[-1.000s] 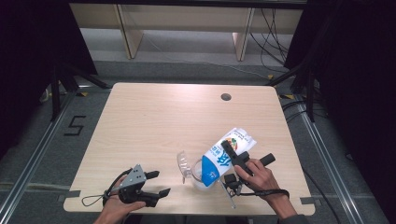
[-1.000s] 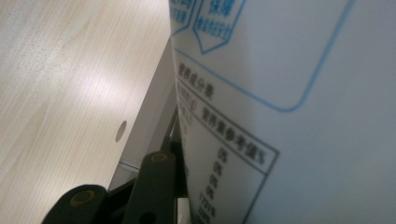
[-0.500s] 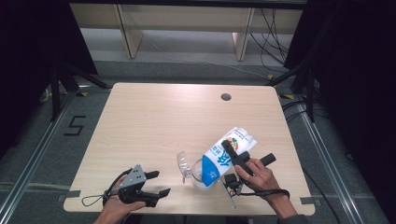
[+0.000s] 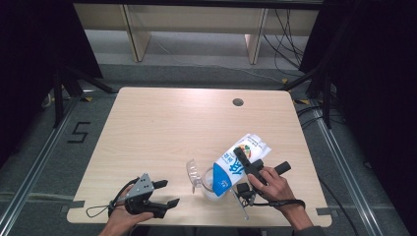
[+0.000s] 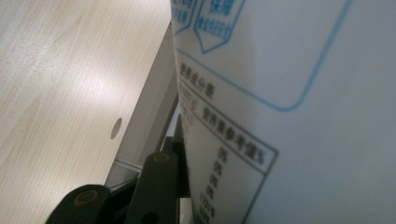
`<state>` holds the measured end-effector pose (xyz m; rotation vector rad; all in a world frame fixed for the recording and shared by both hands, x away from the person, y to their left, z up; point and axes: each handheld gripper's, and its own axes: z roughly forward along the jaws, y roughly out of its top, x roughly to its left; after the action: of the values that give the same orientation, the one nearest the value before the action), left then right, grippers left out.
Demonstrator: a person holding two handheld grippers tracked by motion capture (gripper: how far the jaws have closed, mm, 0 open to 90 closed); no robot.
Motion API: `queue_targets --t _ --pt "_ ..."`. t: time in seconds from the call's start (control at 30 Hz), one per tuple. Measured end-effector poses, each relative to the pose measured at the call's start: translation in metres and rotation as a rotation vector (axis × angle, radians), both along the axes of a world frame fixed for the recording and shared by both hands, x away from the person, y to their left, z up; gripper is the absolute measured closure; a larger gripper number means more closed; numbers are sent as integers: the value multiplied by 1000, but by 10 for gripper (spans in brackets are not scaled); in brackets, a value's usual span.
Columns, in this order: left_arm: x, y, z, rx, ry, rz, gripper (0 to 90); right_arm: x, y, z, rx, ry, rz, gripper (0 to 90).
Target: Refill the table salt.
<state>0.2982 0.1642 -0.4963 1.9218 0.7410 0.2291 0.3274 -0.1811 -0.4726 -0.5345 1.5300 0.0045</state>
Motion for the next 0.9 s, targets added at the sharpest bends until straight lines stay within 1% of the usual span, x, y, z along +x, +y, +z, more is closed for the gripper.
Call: queue_targets --t 0.1,0.17,0.2,0.23,0.47,0.9 --pt "0 0 0 -3 -1 -6 231 0 0 0 -4 -1 -2 709" --pt "0 0 0 -1 -1 -1 231 0 0 -1 4 0 -1 710" --pt "0 0 0 2 -1 1 231 0 0 0 -4 -2 1 710" --pt "0 0 0 -4 0 -4 231 0 0 -1 -4 -3 2 711" --pt "0 0 0 -2 0 -1 231 0 0 -1 -9 -3 -1 721" --pt "0 0 0 -1 -1 -1 231 0 0 1 -1 -2 -2 738"
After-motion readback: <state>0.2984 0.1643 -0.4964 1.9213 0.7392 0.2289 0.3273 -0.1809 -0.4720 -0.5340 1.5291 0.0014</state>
